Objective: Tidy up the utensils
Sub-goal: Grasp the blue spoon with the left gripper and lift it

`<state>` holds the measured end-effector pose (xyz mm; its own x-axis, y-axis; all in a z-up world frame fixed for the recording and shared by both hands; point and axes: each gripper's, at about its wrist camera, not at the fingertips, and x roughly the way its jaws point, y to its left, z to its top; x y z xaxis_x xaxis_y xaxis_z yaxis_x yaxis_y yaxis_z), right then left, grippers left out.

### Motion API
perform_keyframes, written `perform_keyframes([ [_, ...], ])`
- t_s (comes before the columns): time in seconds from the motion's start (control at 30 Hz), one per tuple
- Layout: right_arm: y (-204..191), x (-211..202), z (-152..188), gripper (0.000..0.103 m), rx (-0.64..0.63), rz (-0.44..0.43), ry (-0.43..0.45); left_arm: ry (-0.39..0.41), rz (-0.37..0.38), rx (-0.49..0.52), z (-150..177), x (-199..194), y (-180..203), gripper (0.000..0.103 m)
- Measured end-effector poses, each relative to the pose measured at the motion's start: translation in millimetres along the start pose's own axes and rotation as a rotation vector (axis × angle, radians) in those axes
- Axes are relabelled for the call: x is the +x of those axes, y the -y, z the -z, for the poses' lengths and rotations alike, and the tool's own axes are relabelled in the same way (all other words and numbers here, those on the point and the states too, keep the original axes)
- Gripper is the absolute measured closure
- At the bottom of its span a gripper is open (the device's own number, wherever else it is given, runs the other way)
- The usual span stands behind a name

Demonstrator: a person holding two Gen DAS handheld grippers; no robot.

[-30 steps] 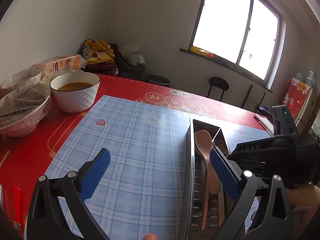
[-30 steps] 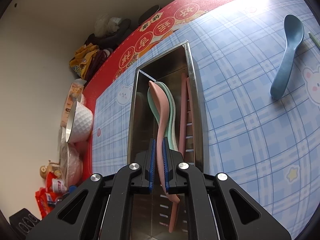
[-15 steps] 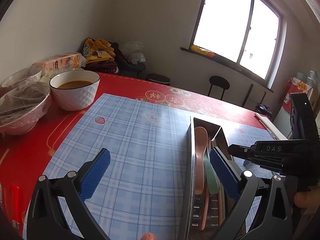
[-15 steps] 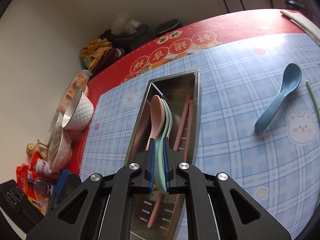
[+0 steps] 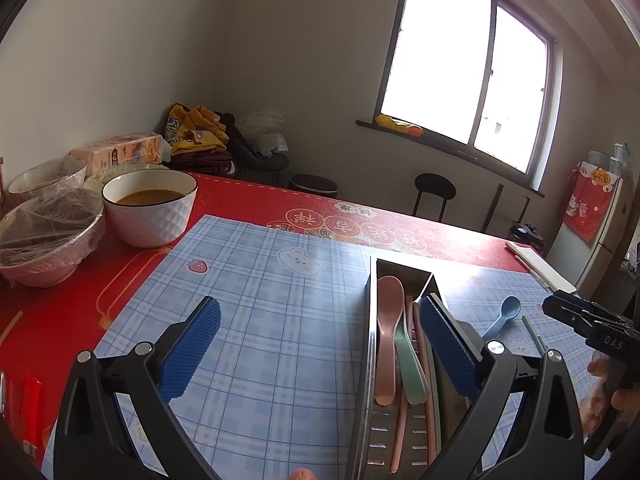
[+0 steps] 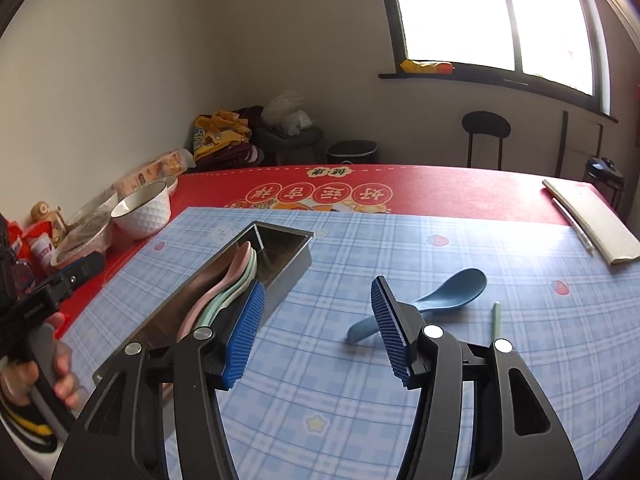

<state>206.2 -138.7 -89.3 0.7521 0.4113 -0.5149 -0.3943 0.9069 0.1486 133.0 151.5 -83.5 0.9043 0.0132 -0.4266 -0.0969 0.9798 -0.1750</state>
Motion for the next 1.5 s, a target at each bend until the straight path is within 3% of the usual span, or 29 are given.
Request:
perform_keyframes([
  [0.13,28,-22,3,0.032,-0.034,-0.017,0.061,0.018,-0.033,0.033,-3,-7,11,0.006],
  [0.2,44,-30,3,0.016,-0.037,-0.036,0.1,0.012,-0.05,0.07,0,-10,22,0.006],
  [0.47,108,-41,13,0.015,0.064,-0.075,0.169,-0.088,-0.01,0.183,8,-11,88,0.014],
  [0.63,133,-39,16,0.015,0.175,-0.028,0.109,-0.118,0.078,0.3,-3,-1,148,0.017],
  [0.73,144,-31,21,0.015,0.232,0.006,0.018,-0.158,0.119,0.37,-4,17,182,0.02],
  [0.83,155,-29,25,0.015,0.286,0.036,-0.005,-0.228,0.147,0.443,4,43,212,0.026],
  [0.9,164,-28,28,0.015,0.338,0.035,-0.014,-0.289,0.165,0.48,11,65,227,0.04],
  [0.97,171,-26,32,0.015,0.382,0.025,-0.03,-0.353,0.178,0.515,16,87,241,0.047],
  [1.2,182,-18,39,0.015,0.442,0.051,-0.078,-0.498,0.213,0.623,21,148,264,0.058],
  [1.4,191,-18,41,0.015,0.478,0.058,-0.072,-0.543,0.226,0.798,40,170,285,0.059],
  [1.5,194,-19,41,0.015,0.505,0.045,-0.065,-0.573,0.218,0.812,46,180,289,0.06],
])
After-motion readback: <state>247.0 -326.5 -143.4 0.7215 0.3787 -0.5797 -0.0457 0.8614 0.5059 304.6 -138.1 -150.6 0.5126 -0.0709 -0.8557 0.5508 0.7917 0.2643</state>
